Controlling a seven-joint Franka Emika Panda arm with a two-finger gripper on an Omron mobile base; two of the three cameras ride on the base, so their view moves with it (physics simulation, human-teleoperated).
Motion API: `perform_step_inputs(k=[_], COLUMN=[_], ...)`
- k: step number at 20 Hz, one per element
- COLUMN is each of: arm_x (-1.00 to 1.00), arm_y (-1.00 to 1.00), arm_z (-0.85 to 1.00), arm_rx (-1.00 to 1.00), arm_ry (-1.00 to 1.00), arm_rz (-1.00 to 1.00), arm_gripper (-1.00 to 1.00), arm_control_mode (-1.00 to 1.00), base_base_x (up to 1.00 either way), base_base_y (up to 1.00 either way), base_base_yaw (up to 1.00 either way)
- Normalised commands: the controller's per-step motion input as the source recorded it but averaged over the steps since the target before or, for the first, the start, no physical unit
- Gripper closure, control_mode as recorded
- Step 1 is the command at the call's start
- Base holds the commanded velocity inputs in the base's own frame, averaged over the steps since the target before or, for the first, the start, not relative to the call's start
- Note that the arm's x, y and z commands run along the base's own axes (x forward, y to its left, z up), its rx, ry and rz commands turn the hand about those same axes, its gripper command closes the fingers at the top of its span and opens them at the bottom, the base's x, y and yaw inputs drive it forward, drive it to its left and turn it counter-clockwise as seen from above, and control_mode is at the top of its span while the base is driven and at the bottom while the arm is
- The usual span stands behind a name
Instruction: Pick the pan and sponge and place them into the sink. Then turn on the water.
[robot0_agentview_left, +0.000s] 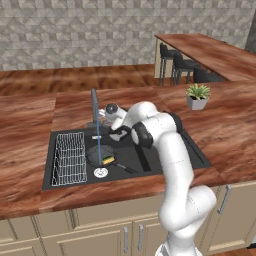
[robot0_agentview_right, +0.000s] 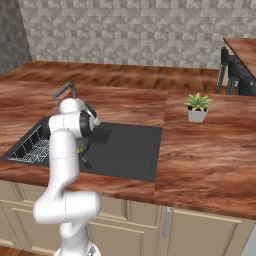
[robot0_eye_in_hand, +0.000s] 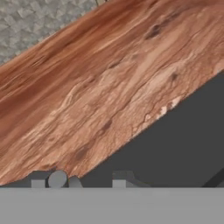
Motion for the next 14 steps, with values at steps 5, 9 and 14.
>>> perform_step_inputs(k=[5,9,14], arm_x=[-0.18,-0.21,-0.22], arm_y=[-0.46,-0.42,-0.43], arm_z=[0.03,0.13,0.18], arm_rx=[0.11,0.10,0.10], arm_ry=[0.00,-0.01,-0.02], arm_rz=[0.00,0.02,0.02], arm_gripper=[1.00,1.00,1.00], arm_control_mode=[-1.00,-1.00,-1.00], base_base_x=[0.00,0.00,0.00], base_base_y=[0.00,0.00,0.00], base_base_yaw=[0.00,0.00,0.00])
